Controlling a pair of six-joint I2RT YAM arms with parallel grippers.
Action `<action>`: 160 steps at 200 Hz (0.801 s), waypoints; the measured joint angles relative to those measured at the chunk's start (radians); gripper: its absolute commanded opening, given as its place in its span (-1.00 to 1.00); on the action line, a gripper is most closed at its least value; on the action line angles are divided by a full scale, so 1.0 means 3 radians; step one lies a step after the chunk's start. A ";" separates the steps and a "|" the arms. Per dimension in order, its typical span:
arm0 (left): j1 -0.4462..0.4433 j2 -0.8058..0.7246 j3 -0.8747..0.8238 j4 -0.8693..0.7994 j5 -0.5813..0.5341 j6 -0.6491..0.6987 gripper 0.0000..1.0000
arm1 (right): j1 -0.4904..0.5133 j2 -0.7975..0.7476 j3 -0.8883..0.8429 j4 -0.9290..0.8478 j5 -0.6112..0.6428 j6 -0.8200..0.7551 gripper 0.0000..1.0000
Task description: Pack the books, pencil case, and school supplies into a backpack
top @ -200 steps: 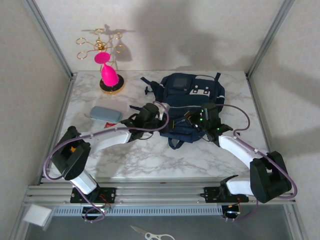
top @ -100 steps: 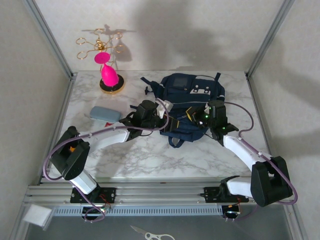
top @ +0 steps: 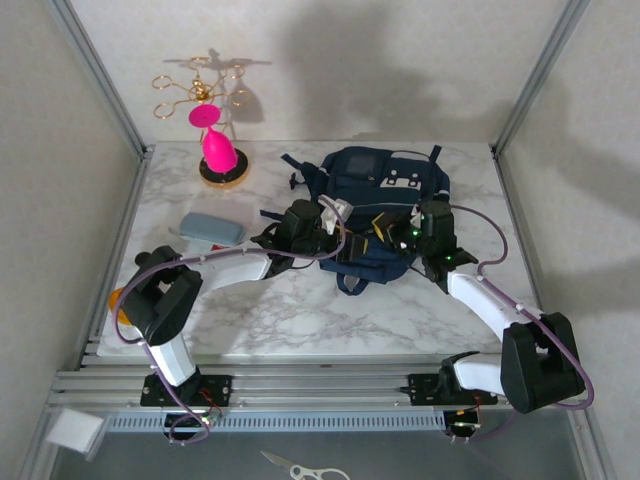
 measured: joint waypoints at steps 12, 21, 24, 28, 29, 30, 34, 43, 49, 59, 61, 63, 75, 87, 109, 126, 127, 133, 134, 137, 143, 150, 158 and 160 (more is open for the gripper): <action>0.0000 0.0029 0.0027 0.0000 0.0003 -0.0024 0.08 | -0.0005 0.0000 -0.0013 0.0022 0.0001 0.0006 -1.00; 0.0000 0.0052 0.0036 0.0009 0.0004 -0.0051 0.04 | -0.0005 0.0000 -0.0020 0.0039 0.0003 0.0006 -1.00; 0.0000 0.0058 0.0036 0.0013 0.0004 -0.0045 0.01 | -0.0005 0.0001 -0.0020 0.0039 0.0003 0.0006 -1.00; 0.0000 0.0069 0.0036 0.0019 0.0004 -0.0064 -0.02 | -0.0005 0.0001 -0.0020 0.0039 0.0004 0.0006 -1.00; 0.0000 0.0072 0.0036 0.0022 0.0004 -0.0060 -0.03 | -0.0005 0.0001 -0.0020 0.0041 0.0003 0.0006 -1.00; 0.0000 0.0074 0.0036 0.0024 0.0004 -0.0058 -0.04 | -0.0005 0.0001 -0.0020 0.0041 0.0004 0.0006 -1.00; 0.0000 0.0084 0.0036 0.0033 0.0004 -0.0076 -0.08 | -0.0005 0.0001 -0.0020 0.0041 0.0004 0.0006 -1.00; 0.0000 0.0099 0.0036 0.0055 0.0005 -0.0080 -0.12 | -0.0005 0.0001 -0.0020 0.0043 0.0005 0.0006 -1.00; 0.0000 0.0107 0.0036 0.0066 0.0006 -0.0089 -0.14 | -0.0005 0.0001 -0.0020 0.0043 0.0004 0.0006 -1.00; 0.0000 0.0112 0.0036 0.0086 0.0018 -0.0097 -0.21 | -0.0005 0.0001 -0.0020 0.0045 0.0004 0.0006 -1.00; 0.0000 0.0113 0.0036 0.0089 0.0019 -0.0097 -0.22 | -0.0005 0.0001 -0.0020 0.0047 0.0004 0.0006 -1.00; -0.0001 0.0113 0.0036 0.0092 0.0020 -0.0094 -0.23 | -0.0005 0.0001 -0.0020 0.0050 0.0003 0.0006 -1.00; -0.0003 0.0113 0.0036 0.0116 0.0027 -0.0097 -0.39 | -0.0005 0.0001 -0.0020 0.0061 0.0001 0.0006 -1.00; -0.0005 0.0114 0.0037 0.0161 0.0029 -0.0084 -0.49 | -0.0005 0.0001 -0.0020 0.0065 -0.0003 0.0006 -1.00; -0.0017 0.0135 0.0083 0.0175 0.0038 -0.0056 -0.68 | -0.0005 0.0003 -0.0020 0.0064 -0.0008 0.0006 -1.00; -0.0017 0.0145 0.0094 0.0186 0.0052 -0.0022 -0.79 | -0.0005 0.0009 -0.0020 0.0065 -0.0008 0.0006 -1.00; -0.0017 0.0145 0.0094 0.0186 0.0052 -0.0024 -0.80 | -0.0005 0.0009 -0.0020 0.0065 -0.0008 0.0006 -1.00; -0.0017 0.0145 0.0094 0.0186 0.0055 -0.0014 -0.84 | -0.0005 0.0013 -0.0020 0.0065 -0.0008 0.0006 -1.00; -0.0017 0.0145 0.0094 0.0186 0.0053 -0.0015 -0.85 | -0.0005 0.0013 -0.0020 0.0065 -0.0008 0.0006 -1.00; -0.0017 0.0145 0.0094 0.0187 0.0053 -0.0009 -0.88 | -0.0005 0.0014 -0.0020 0.0065 -0.0008 0.0006 -1.00; -0.0019 0.0145 0.0094 0.0187 0.0052 -0.0004 -0.93 | -0.0005 0.0014 -0.0020 0.0065 -0.0008 0.0005 -1.00; -0.0019 0.0145 0.0094 0.0187 0.0053 0.0011 -1.00 | -0.0005 0.0014 -0.0020 0.0064 -0.0008 0.0005 -1.00; -0.0019 0.0144 0.0093 0.0186 0.0055 0.0037 -1.00 | -0.0005 0.0014 -0.0020 0.0064 -0.0009 0.0005 -1.00; -0.0019 0.0144 0.0093 0.0186 0.0053 0.0024 -1.00 | -0.0005 0.0014 -0.0020 0.0064 -0.0009 0.0005 -1.00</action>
